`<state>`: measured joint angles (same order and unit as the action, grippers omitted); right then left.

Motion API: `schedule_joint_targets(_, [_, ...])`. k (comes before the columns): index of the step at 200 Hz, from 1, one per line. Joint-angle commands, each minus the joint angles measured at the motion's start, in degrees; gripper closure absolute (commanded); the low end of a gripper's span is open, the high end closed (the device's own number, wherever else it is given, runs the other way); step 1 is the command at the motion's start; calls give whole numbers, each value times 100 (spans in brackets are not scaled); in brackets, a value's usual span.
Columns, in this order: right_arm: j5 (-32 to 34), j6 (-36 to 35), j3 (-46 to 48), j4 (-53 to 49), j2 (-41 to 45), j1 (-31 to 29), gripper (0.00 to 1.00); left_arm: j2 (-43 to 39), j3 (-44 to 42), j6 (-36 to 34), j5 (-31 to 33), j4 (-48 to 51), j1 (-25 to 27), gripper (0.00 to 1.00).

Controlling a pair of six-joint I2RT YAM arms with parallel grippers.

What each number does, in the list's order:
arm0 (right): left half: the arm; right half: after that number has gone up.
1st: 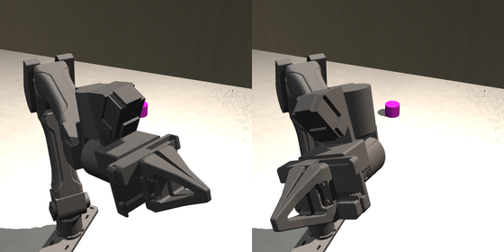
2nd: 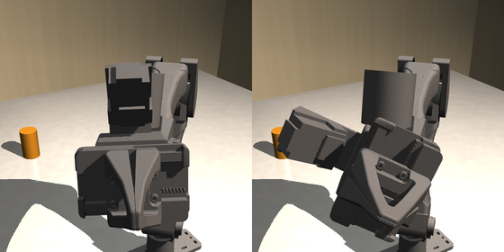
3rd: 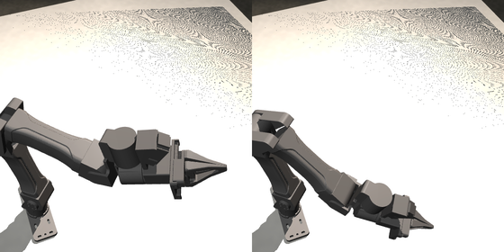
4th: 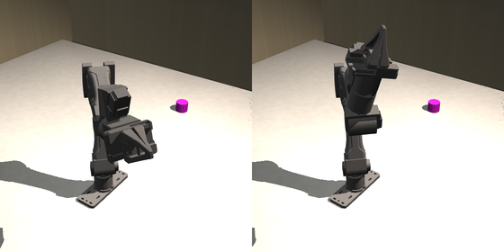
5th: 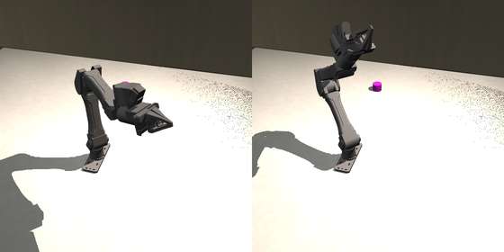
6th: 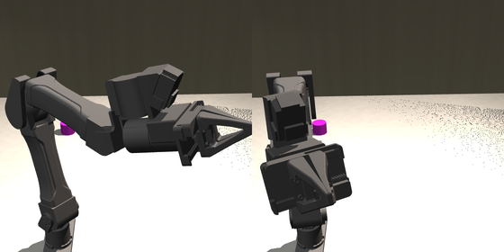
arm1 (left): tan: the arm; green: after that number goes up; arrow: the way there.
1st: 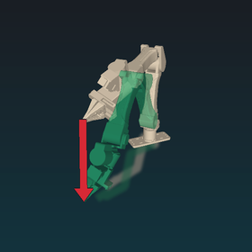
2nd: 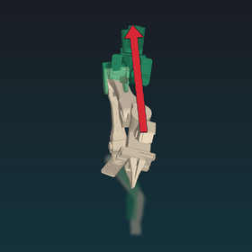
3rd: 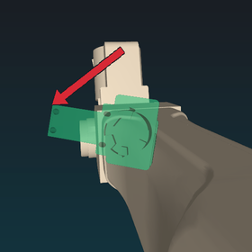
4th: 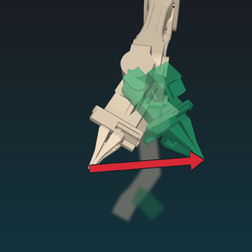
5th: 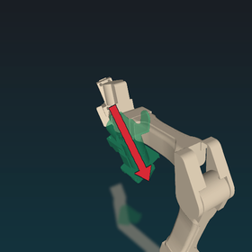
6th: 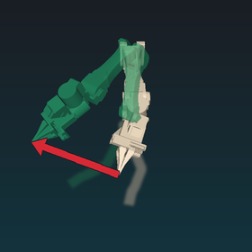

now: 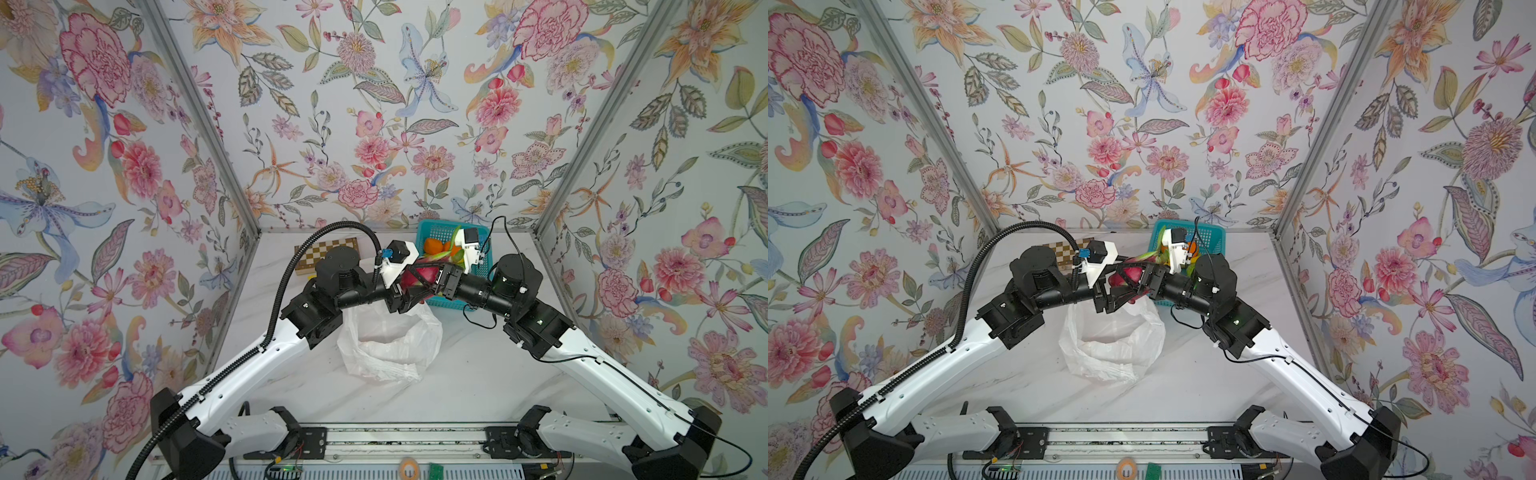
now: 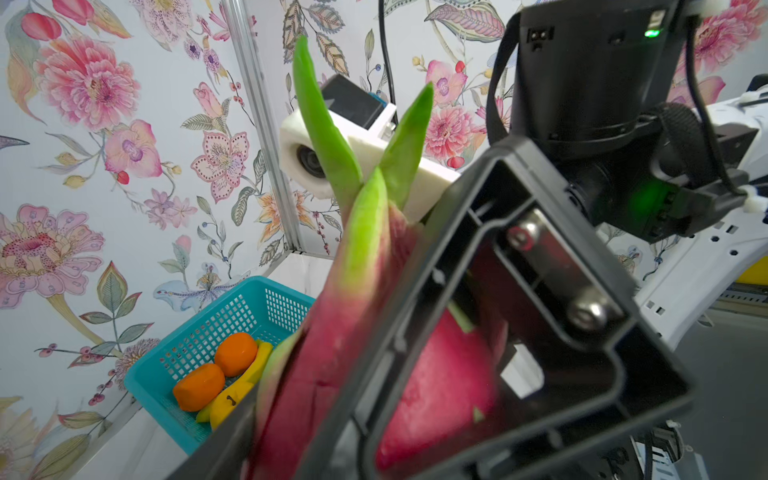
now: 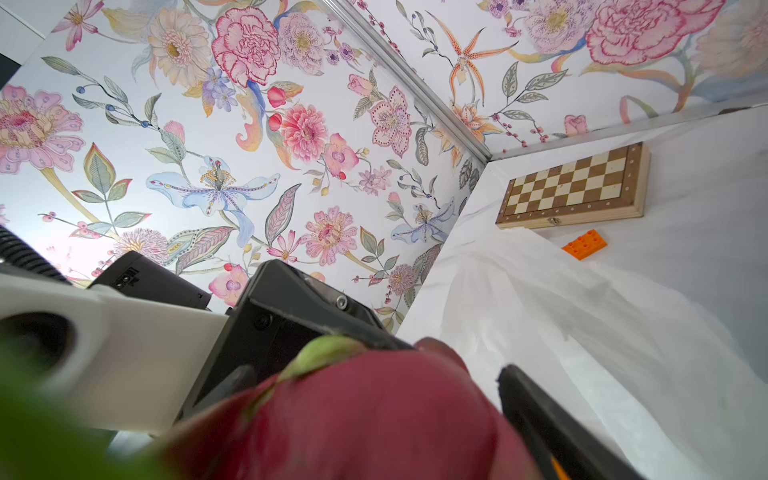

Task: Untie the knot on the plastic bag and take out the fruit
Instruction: 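Close the right gripper on the dragon fruit held by the left gripper, then carry the dragon fruit into the teal basket with the right gripper while the left withdraws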

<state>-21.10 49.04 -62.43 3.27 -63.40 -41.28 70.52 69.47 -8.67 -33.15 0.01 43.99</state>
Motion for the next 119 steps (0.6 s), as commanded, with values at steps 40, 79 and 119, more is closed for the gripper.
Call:
schedule_joint_targets(40, [-50, 15, 27, 336, -24, 30, 44, 79, 226, -782, 454, 537, 268, 58])
schedule_joint_targets(79, [71, -6, -18, 134, 59, 314, 53, -95, 58, -585, 1119, 371, 285, 7])
schedule_joint_targets(119, [97, -96, -230, -79, 146, 677, 56, -379, -21, -391, 1779, 457, 283, 1])
